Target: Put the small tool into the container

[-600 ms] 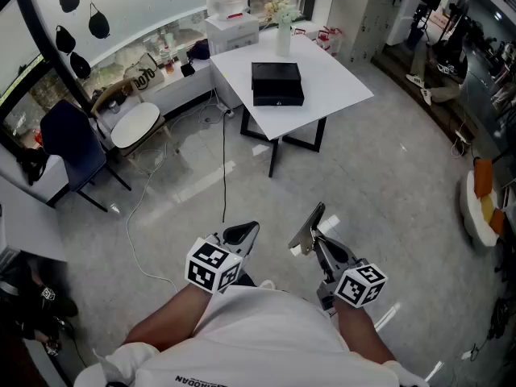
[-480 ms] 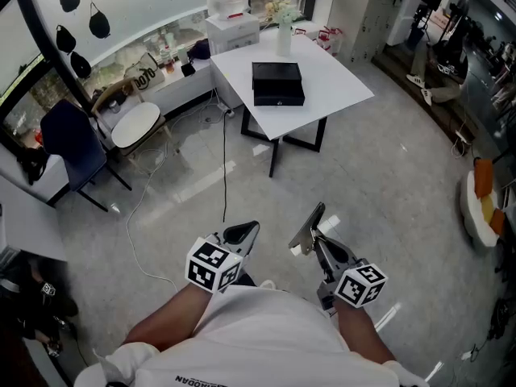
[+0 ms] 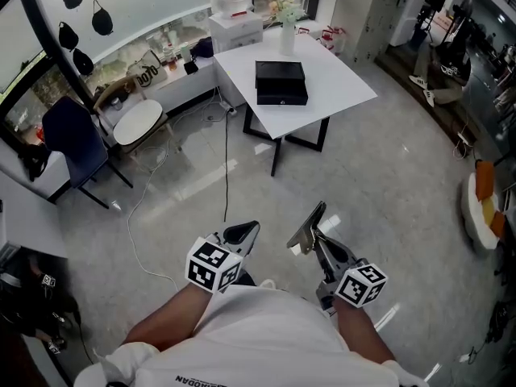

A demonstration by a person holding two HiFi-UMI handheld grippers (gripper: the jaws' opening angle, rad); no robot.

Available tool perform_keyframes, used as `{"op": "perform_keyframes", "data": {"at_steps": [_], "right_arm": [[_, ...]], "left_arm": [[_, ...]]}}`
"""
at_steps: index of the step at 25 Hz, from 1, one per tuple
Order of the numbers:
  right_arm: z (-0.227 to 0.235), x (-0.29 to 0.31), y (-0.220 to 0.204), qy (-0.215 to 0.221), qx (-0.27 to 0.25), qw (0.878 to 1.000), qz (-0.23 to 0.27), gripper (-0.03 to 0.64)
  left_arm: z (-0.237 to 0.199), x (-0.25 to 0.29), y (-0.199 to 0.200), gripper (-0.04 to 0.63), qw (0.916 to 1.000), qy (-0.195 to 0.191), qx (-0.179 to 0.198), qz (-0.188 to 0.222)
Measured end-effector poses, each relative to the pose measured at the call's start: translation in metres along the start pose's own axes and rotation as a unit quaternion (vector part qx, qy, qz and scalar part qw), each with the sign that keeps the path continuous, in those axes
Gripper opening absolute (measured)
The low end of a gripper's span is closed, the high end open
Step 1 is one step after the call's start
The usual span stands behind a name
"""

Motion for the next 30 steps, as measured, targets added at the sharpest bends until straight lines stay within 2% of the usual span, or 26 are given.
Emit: {"op": "perform_keyframes", "data": {"at_steps": [20, 27, 30], "right_arm": [[0.004, -0.008, -0.005, -0.009, 0.005, 1.000, -0.003, 0.009], [0.013, -0.012, -0.006, -0.018, 0.018, 1.000, 0.000, 0.009], [0.017, -0.011, -0.005, -0.022, 0.020, 1.000, 0.001, 0.009]], "left_arm": [[0.008, 0.001, -0.001, 0.009, 0.9999, -0.006, 0.010, -0.005], [0.008, 0.008, 0.000, 0.009, 0.9997, -0.015, -0.021, -0.004], [0.007, 0.010, 0.000, 0.009, 0.9998, -0.012, -0.012, -0.007]]}}
Point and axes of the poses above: the fingertips, and each gripper's own axes: x forward along the fingers, z to its right, y out of its top, the point moved 3 cm from there along -x, backward along the fingers, and after that the axes turned 2 degrees about -y, right-handed, at the moved point
